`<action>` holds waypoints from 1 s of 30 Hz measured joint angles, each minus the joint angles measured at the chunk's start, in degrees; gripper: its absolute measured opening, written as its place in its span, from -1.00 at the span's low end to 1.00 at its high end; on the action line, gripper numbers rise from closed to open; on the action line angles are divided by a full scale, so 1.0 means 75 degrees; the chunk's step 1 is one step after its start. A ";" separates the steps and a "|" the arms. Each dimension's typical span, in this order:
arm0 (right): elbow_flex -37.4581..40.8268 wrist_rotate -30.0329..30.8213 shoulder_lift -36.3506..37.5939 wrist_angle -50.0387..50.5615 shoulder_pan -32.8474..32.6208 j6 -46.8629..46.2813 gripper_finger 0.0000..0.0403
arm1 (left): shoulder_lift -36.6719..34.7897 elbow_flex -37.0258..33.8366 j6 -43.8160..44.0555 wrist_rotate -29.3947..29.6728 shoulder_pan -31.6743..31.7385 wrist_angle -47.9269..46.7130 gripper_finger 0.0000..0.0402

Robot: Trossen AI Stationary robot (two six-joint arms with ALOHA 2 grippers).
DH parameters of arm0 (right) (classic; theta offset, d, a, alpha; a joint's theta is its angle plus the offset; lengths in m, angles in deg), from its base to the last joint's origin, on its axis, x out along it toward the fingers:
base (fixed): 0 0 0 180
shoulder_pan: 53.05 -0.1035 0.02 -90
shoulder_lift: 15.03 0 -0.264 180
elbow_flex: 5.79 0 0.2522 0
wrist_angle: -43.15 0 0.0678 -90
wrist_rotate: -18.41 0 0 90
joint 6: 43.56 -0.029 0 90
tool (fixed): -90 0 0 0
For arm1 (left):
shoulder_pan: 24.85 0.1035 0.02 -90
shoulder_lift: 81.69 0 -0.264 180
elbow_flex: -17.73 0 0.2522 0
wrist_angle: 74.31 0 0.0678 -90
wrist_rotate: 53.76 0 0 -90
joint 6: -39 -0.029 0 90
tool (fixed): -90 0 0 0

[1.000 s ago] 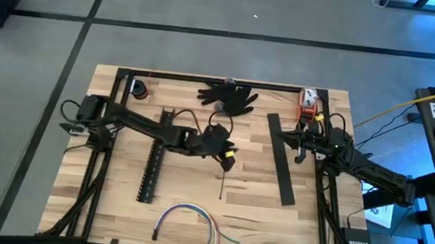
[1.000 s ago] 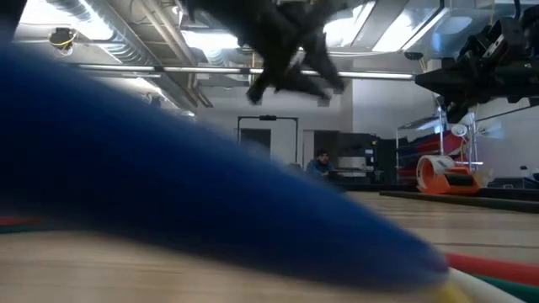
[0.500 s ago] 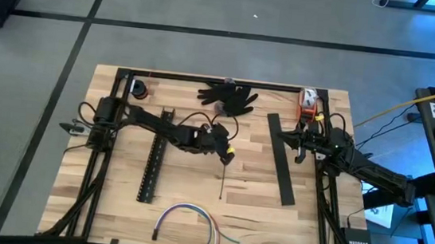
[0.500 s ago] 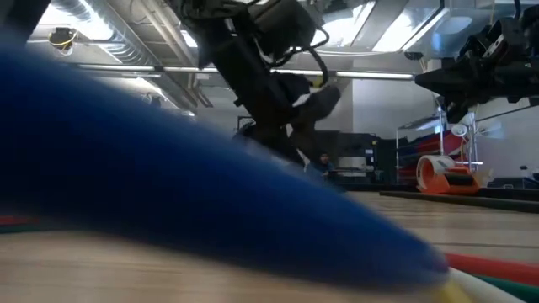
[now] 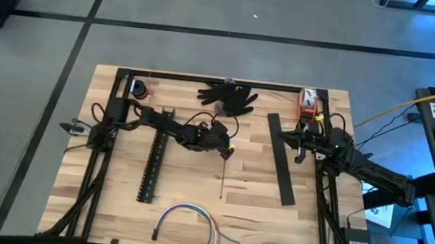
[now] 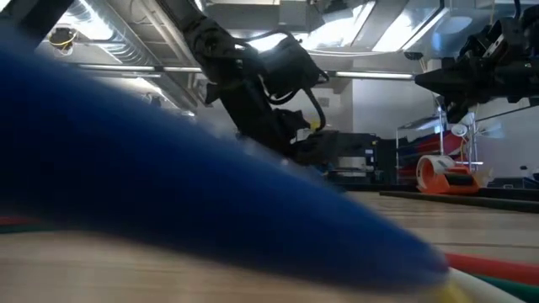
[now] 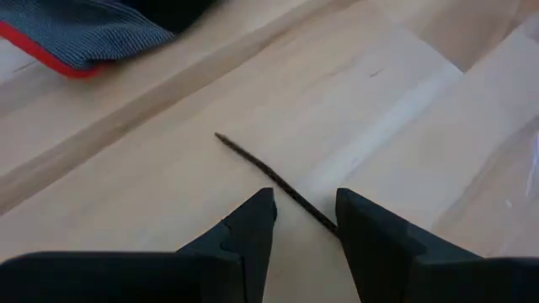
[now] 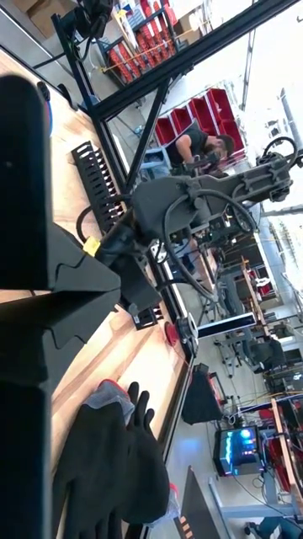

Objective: Ziptie cables
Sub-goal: Wrap the cable wires together using the black zip tie

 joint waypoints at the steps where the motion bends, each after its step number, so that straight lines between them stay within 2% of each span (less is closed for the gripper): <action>1: -0.0002 -0.0002 -0.0001 0.0000 0.0000 0.0001 -1.00 | 0.0057 0.0003 0.0019 0.0035 -0.0001 0.0034 -0.37; 5: -0.0002 0.0000 -0.0001 0.0001 0.0000 0.0000 -1.00 | 0.0102 0.0012 -0.0175 0.0099 -0.0009 0.0043 -0.50; 11: 0.0000 0.0000 0.0001 0.0001 0.0000 0.0000 -1.00 | 0.0112 0.0004 -0.0635 -0.0114 -0.0007 0.0147 -0.95; 18: 0.0000 -0.0002 0.0001 0.0003 0.0000 0.0002 -1.00 | -0.0032 -0.0034 -0.1039 -0.0435 -0.0140 0.0760 -0.99; 22: -0.0002 0.0000 0.0001 -0.0009 0.0000 0.0000 -1.00 | -0.0437 0.0022 -0.1395 -0.0661 -0.0265 0.1396 -1.00; 30: 0.0000 0.0000 -0.0001 0.0001 0.0000 0.0000 -1.00 | -0.1211 0.0660 -0.2314 -0.0699 -0.0594 0.1385 -1.00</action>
